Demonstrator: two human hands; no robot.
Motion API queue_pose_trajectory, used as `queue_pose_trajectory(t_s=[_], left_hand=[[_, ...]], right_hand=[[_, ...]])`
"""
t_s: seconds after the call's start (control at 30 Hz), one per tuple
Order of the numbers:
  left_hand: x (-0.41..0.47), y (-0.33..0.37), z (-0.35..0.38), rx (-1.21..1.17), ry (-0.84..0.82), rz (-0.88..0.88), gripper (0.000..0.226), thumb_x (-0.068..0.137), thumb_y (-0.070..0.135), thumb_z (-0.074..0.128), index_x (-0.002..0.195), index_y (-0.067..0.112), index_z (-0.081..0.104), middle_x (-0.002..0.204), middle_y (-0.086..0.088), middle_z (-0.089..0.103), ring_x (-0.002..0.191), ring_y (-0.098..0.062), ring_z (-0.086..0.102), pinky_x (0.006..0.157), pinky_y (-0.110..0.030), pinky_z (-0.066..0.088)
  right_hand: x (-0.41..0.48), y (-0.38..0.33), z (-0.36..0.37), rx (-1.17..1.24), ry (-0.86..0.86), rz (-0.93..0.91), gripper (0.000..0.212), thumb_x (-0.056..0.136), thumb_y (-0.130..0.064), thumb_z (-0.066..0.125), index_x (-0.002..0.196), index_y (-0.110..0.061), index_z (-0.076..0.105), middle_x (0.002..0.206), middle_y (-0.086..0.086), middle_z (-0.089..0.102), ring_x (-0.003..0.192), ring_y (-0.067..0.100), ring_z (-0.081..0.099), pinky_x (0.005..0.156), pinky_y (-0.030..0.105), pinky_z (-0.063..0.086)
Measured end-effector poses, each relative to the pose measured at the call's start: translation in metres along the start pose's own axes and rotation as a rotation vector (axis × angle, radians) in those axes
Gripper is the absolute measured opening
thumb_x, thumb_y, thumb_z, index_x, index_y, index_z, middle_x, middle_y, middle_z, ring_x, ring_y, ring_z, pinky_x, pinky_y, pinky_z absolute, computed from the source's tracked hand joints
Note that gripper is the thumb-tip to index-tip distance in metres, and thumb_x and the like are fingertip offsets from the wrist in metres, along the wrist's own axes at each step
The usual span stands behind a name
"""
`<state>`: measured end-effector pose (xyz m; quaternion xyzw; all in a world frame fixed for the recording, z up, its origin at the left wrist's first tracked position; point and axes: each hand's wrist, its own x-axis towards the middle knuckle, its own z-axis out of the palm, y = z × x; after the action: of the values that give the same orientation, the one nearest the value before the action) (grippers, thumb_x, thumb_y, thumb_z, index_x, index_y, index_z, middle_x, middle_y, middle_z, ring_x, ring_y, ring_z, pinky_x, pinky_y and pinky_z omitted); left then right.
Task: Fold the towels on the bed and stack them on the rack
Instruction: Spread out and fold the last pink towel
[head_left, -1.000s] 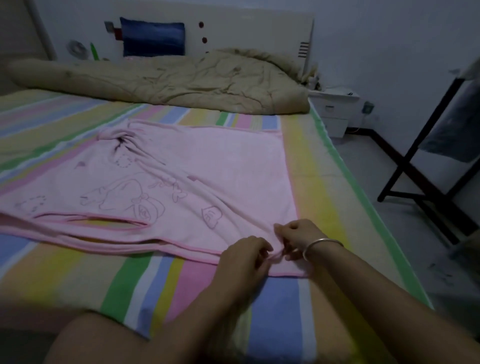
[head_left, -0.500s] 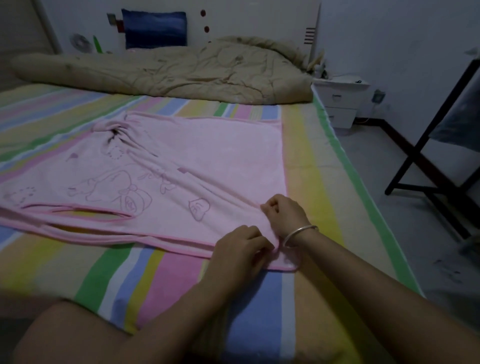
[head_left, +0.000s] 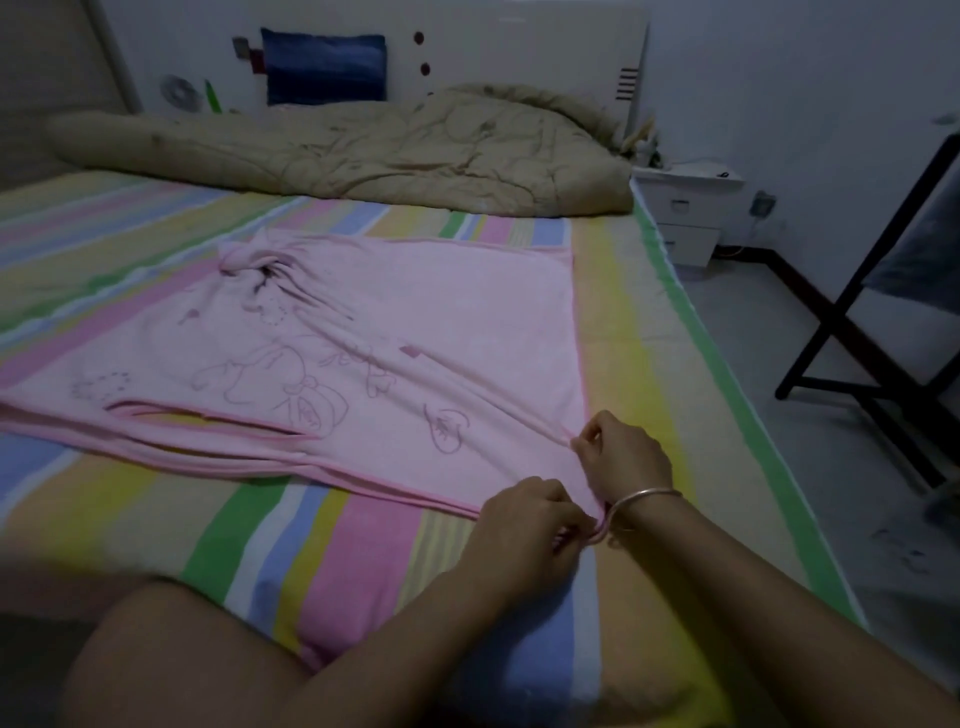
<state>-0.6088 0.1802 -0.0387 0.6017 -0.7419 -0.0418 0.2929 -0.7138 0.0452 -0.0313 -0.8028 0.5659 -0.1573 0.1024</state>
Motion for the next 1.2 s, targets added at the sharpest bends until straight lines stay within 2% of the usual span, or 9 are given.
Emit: queue_pose_trajectory(t_s=[0.17, 0.33, 0.47, 0.53, 0.7, 0.8, 0.97, 1.07, 1.2], left_hand=[[-0.020, -0.015, -0.029, -0.065, 0.010, -0.025, 0.048, 0.081, 0.034, 0.034, 0.108, 0.018, 0.071, 0.097, -0.001, 0.067, 0.089, -0.017, 0.059, 0.075, -0.029, 0.048], [-0.048, -0.068, -0.078, -0.001, 0.224, -0.139, 0.036, 0.076, 0.020, 0.041, 0.096, 0.021, 0.071, 0.088, 0.002, 0.065, 0.083, -0.019, 0.059, 0.072, -0.033, 0.048], [-0.089, -0.143, -0.138, 0.090, 0.443, -0.400, 0.034, 0.074, 0.024, 0.042, 0.091, 0.024, 0.071, 0.088, 0.004, 0.066, 0.086, -0.019, 0.061, 0.078, -0.035, 0.047], [-0.112, -0.183, -0.165, 0.149, 0.514, -0.557, 0.033, 0.071, 0.020, 0.045, 0.091, 0.024, 0.071, 0.091, 0.003, 0.067, 0.091, -0.021, 0.060, 0.082, -0.033, 0.045], [-0.159, -0.272, -0.216, 0.431, 0.563, -0.785, 0.038, 0.065, 0.008, 0.053, 0.099, 0.015, 0.068, 0.099, -0.011, 0.062, 0.096, -0.036, 0.054, 0.078, -0.043, 0.044], [-0.175, -0.307, -0.237, 0.531, 0.616, -0.932, 0.040, 0.068, 0.001, 0.059, 0.106, 0.013, 0.064, 0.107, -0.016, 0.059, 0.102, -0.039, 0.049, 0.083, -0.047, 0.043], [-0.177, -0.352, -0.268, 0.380, 0.726, -1.294, 0.033, 0.083, 0.018, 0.060, 0.116, 0.014, 0.058, 0.120, -0.018, 0.054, 0.115, -0.038, 0.047, 0.094, -0.046, 0.037], [-0.176, -0.369, -0.278, 0.277, 0.736, -1.305, 0.020, 0.081, 0.014, 0.058, 0.101, 0.018, 0.057, 0.104, -0.016, 0.062, 0.104, -0.037, 0.054, 0.084, -0.042, 0.042], [-0.195, -0.379, -0.282, 0.273, 0.781, -1.309, 0.013, 0.081, 0.012, 0.058, 0.092, 0.015, 0.052, 0.094, -0.013, 0.060, 0.089, -0.037, 0.056, 0.070, -0.038, 0.037]], right_hand=[[-0.006, -0.032, -0.004, -0.103, 0.159, -0.108, 0.021, 0.087, -0.019, 0.054, 0.107, -0.025, 0.050, 0.108, 0.003, 0.058, 0.094, 0.025, 0.061, 0.075, 0.035, 0.050], [-0.024, -0.108, 0.005, 0.098, -0.048, -0.281, 0.013, 0.086, -0.028, 0.054, 0.098, -0.028, 0.057, 0.097, 0.001, 0.070, 0.096, 0.029, 0.063, 0.075, 0.032, 0.046], [-0.044, -0.181, 0.032, 0.187, -0.119, -0.491, 0.008, 0.085, -0.031, 0.054, 0.090, -0.028, 0.060, 0.087, -0.007, 0.069, 0.089, 0.018, 0.063, 0.071, 0.030, 0.045], [-0.046, -0.218, 0.044, 0.215, -0.152, -0.550, 0.010, 0.085, -0.032, 0.055, 0.091, -0.028, 0.060, 0.090, -0.007, 0.068, 0.089, 0.017, 0.063, 0.073, 0.031, 0.046], [-0.038, -0.298, 0.071, 0.224, -0.230, -0.591, 0.011, 0.087, -0.033, 0.056, 0.094, -0.028, 0.062, 0.094, -0.006, 0.068, 0.091, 0.019, 0.061, 0.070, 0.028, 0.041], [-0.031, -0.328, 0.083, 0.228, -0.246, -0.601, 0.011, 0.087, -0.033, 0.056, 0.094, -0.028, 0.063, 0.093, -0.006, 0.069, 0.089, 0.019, 0.062, 0.068, 0.027, 0.041], [-0.017, -0.350, 0.100, 0.212, -0.246, -0.597, 0.013, 0.084, -0.031, 0.052, 0.090, -0.027, 0.063, 0.084, -0.007, 0.069, 0.082, 0.019, 0.062, 0.065, 0.027, 0.042], [-0.001, -0.361, 0.111, 0.248, -0.262, -0.575, 0.011, 0.082, -0.029, 0.052, 0.082, -0.026, 0.062, 0.070, -0.010, 0.065, 0.075, 0.016, 0.061, 0.067, 0.030, 0.048], [0.024, -0.384, 0.127, 0.306, -0.277, -0.590, 0.006, 0.082, -0.026, 0.057, 0.080, -0.026, 0.062, 0.059, -0.012, 0.056, 0.071, 0.016, 0.060, 0.068, 0.032, 0.048]])
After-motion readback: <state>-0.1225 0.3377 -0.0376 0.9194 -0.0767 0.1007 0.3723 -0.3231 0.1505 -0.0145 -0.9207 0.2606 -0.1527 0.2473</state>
